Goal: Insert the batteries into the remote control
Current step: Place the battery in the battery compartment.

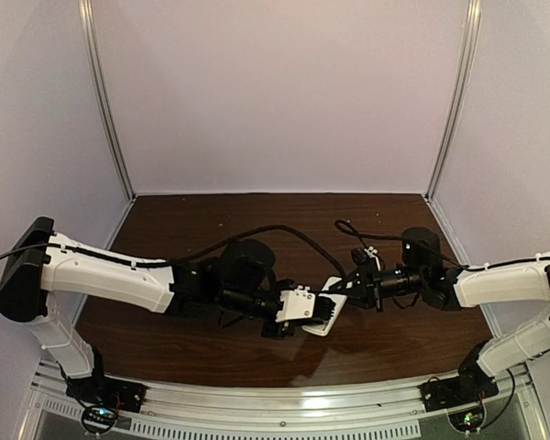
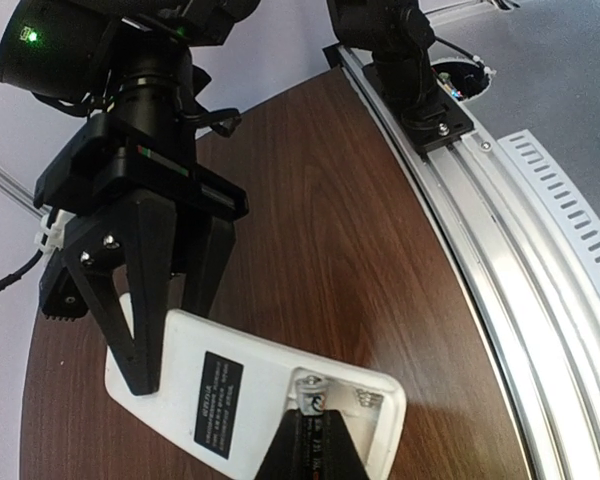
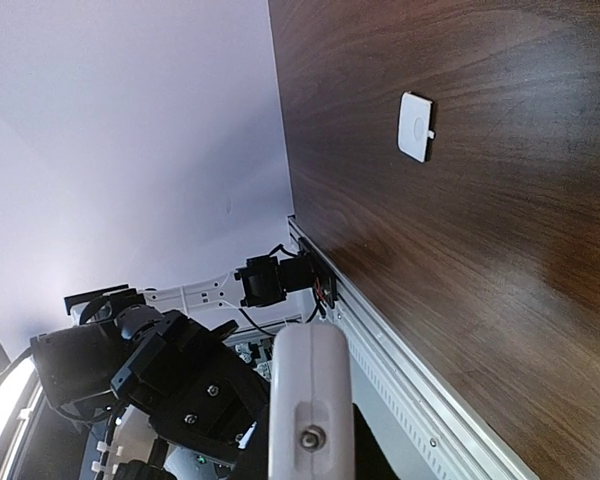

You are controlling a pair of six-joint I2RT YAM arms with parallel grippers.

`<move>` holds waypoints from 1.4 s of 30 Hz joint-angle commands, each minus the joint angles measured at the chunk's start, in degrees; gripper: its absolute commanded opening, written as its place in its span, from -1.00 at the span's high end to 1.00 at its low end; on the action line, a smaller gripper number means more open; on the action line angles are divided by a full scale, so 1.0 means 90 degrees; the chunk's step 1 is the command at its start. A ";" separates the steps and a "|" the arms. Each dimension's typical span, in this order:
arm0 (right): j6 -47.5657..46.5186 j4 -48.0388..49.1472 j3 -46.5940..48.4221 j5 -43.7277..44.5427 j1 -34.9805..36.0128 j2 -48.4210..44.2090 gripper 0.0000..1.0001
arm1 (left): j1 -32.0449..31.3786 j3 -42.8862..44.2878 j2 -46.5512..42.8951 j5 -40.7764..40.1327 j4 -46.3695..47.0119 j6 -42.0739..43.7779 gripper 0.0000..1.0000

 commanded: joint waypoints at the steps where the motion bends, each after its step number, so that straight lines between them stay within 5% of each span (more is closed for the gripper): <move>1: 0.0525 0.0915 0.0055 -0.0857 0.0127 -0.0051 1.00 | 0.0151 0.0090 0.0488 -0.1224 -0.0952 0.0219 1.00; 42: 0.1439 0.2519 -0.0234 -0.1022 0.0127 -0.0006 1.00 | 0.0029 0.0378 0.1334 -0.2919 -0.1624 0.0482 1.00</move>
